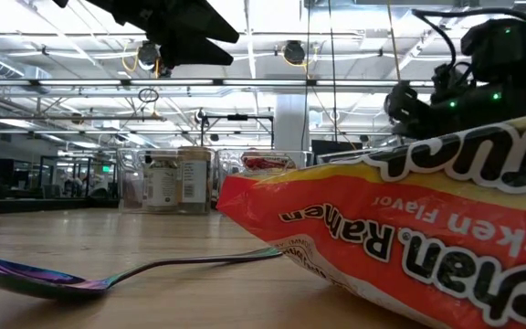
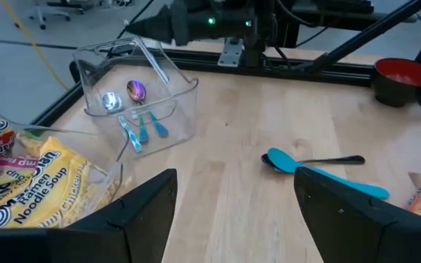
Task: Pick & Place Food Item
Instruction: Put the white patterned spoon into the right transparent bin, then put the blue spoon into the right transparent bin
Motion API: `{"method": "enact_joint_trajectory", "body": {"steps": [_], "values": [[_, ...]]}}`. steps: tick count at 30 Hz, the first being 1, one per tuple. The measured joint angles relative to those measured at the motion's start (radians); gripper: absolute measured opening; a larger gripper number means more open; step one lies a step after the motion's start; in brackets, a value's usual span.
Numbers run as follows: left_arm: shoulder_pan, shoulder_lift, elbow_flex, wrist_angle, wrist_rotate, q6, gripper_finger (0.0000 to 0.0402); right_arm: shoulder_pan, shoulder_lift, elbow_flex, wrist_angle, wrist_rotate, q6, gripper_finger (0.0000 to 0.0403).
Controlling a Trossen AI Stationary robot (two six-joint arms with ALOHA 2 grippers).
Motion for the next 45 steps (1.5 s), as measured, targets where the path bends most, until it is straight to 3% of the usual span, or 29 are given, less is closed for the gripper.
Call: {"method": "enact_joint_trajectory", "body": {"steps": [7,22,26,30,37,42,45], "values": [[0.0,0.0,0.0,0.001,0.0,0.001,0.0282,0.001,0.078,0.0,0.017,-0.144,0.05,0.0037],[0.0,0.0,0.0,-0.008,0.0,0.0,0.0282,0.001,0.078,0.001,0.074,-0.178,0.036,0.0169],[0.0,0.0,0.0,-0.008,0.001,0.0,0.0282,0.001,0.078,0.001,0.152,-0.297,-0.027,0.0177],[0.0,0.0,0.0,-0.008,0.001,-0.007,0.0282,0.01,0.078,0.001,0.299,-0.514,-0.063,0.0178],[0.0,0.0,0.0,-0.013,0.009,-0.055,0.0282,0.075,0.021,0.052,0.196,-0.895,-0.058,0.0178],[0.0,0.001,0.0,-0.024,0.037,-0.101,0.0282,0.192,0.016,0.112,0.045,-0.933,-0.083,0.0178],[-0.003,0.023,0.0,-0.025,0.173,-0.133,0.0282,0.242,0.017,0.142,-0.054,-0.933,-0.092,0.0178]]}}
